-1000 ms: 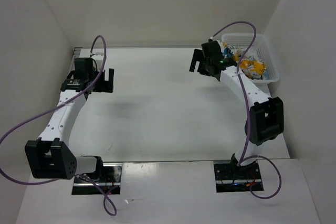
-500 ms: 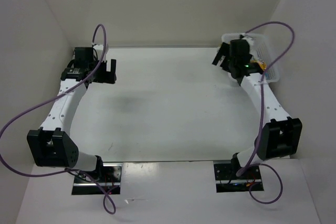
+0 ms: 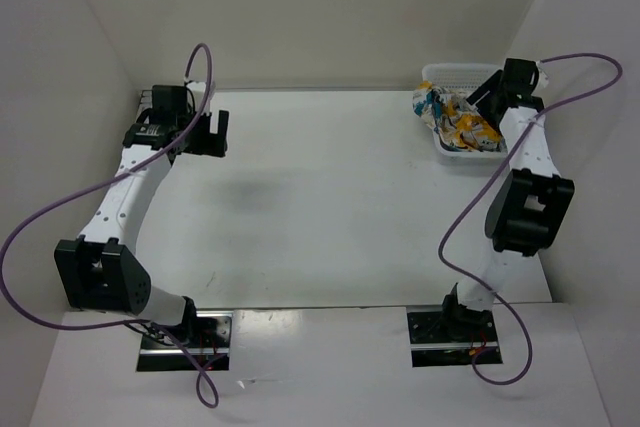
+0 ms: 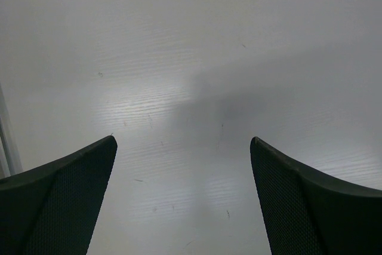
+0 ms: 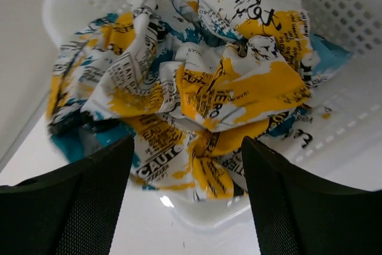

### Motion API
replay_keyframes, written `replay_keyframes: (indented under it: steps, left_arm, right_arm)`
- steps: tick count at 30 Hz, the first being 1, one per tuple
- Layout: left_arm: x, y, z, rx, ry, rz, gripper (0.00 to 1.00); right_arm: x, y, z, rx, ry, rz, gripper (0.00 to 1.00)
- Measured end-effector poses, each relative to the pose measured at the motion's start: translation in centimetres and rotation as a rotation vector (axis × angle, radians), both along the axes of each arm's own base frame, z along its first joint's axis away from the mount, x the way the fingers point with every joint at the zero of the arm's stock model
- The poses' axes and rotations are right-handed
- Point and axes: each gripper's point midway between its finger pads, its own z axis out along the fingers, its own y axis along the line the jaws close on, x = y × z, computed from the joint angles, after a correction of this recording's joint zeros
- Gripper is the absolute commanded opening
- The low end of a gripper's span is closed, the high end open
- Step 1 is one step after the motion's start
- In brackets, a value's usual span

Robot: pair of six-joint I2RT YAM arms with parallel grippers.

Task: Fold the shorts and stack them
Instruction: Grab the shorts from the pile

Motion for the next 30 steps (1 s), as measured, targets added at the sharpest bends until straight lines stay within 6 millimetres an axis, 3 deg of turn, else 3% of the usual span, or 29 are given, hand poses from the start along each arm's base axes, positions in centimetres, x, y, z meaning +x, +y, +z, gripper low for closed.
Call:
replay_keyframes:
  steps: [3,6,8,10,11,15,17,19,21,23,26,30]
  left_arm:
    - [0.1,-0.3,0.3,-0.001,-0.010,-0.007,0.99]
    - [0.2,-0.3,0.4,-0.004,-0.010,-0.009,0.99]
    - [0.3,-0.4,0.4,-0.005,-0.008,-0.011,0.99]
    - [0.4,-0.4,0.3,-0.005,-0.004,-0.012,0.99]
    - [0.4,-0.4,0.2,-0.006,0.001,-0.013,0.99]
    - [0.2,-0.5,-0.1,-0.008,0.015,-0.015,0.99]
    - [0.2,-0.5,-0.1,-0.008,0.016,-0.016,0.99]
    - [0.1,-0.6,-0.1,-0.015,0.018,-0.022,0.99]
    - [0.2,-0.9,0.0,-0.024,0.016,-0.032,0.99]
    - [0.1,-1.1,0.3,-0.034,0.014,-0.043,0.99]
    - [0.2,-1.3,1.0,-0.043,0.007,-0.052,0.99]
    - [0.1,-1.2,1.4,-0.055,0.004,-0.054,0.99]
  right_arm:
    - [2.1,-0.2,-3.5,0.045,0.059,-0.001,0.77]
    - [3.7,-0.3,-6.6,0.088,0.113,-0.012,0.58]
    - [4.4,-0.5,-7.9,0.108,0.138,-0.028,0.39]
    - [4.9,-0.7,-8.5,0.119,0.157,-0.043,0.16]
    - [5.0,-0.7,-8.6,0.123,0.163,-0.048,0.00]
    - [5.5,-0.2,-6.8,0.106,0.158,-0.059,0.00]
    - [6.6,0.7,-4.2,0.073,0.112,-0.039,0.00]
    - [8.0,2.9,-0.2,0.037,0.039,0.009,0.00]
    - [9.4,6.1,5.1,0.007,-0.074,0.076,0.00]
    - [9.4,10.7,10.8,-0.008,-0.194,0.167,0.00]
    - [6.8,18.3,18.9,-0.013,-0.350,0.317,0.00]
    - [1.4,26.4,28.9,-0.021,-0.572,0.489,0.00]
